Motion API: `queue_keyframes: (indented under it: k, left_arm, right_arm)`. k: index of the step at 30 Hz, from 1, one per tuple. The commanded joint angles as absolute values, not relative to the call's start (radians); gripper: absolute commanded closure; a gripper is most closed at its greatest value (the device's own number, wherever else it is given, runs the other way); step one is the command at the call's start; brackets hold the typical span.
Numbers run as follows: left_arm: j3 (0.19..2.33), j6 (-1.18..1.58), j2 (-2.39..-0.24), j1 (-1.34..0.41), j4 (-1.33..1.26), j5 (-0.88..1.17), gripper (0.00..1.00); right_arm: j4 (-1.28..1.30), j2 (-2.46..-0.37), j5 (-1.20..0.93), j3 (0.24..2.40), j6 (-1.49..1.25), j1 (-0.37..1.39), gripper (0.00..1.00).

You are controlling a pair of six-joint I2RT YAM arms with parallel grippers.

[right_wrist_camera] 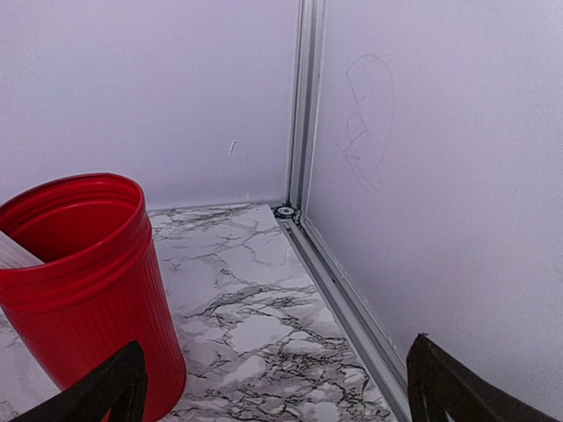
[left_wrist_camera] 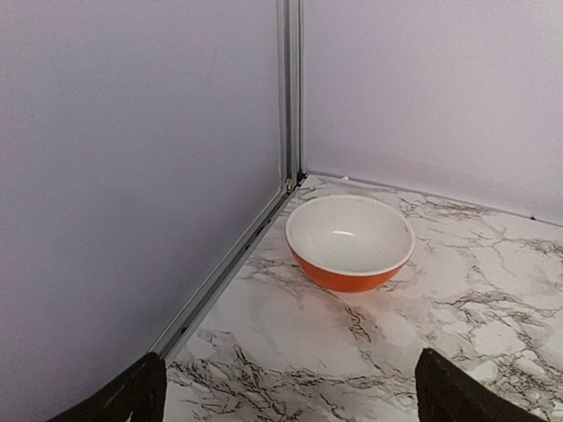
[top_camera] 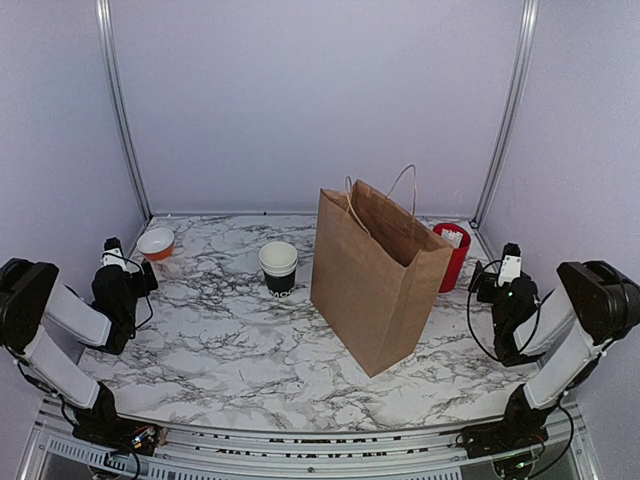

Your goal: Pack the takeout coffee

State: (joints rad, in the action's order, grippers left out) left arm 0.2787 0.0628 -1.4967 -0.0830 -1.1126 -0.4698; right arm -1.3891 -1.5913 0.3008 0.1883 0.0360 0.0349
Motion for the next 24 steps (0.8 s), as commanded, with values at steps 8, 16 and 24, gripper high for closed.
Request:
queue_keyframes:
  k: [8,16,24]
  left_arm:
    - [0.220,0.038,-1.531,-0.078,-1.302,-0.431,0.01]
    - [0.221,0.040,-1.532,-0.078,-1.301,-0.429,0.01]
    - [0.222,0.039,-1.532,-0.076,-1.300,-0.429,0.01]
  right_arm:
    - [-1.388,-1.600,0.314,0.213,0.045,0.043,0.00]
    - [-1.389,-1.600,0.314,0.213,0.046,0.044,0.00]
    - [-1.387,-1.600,0.315,0.214,0.045,0.044,0.00]
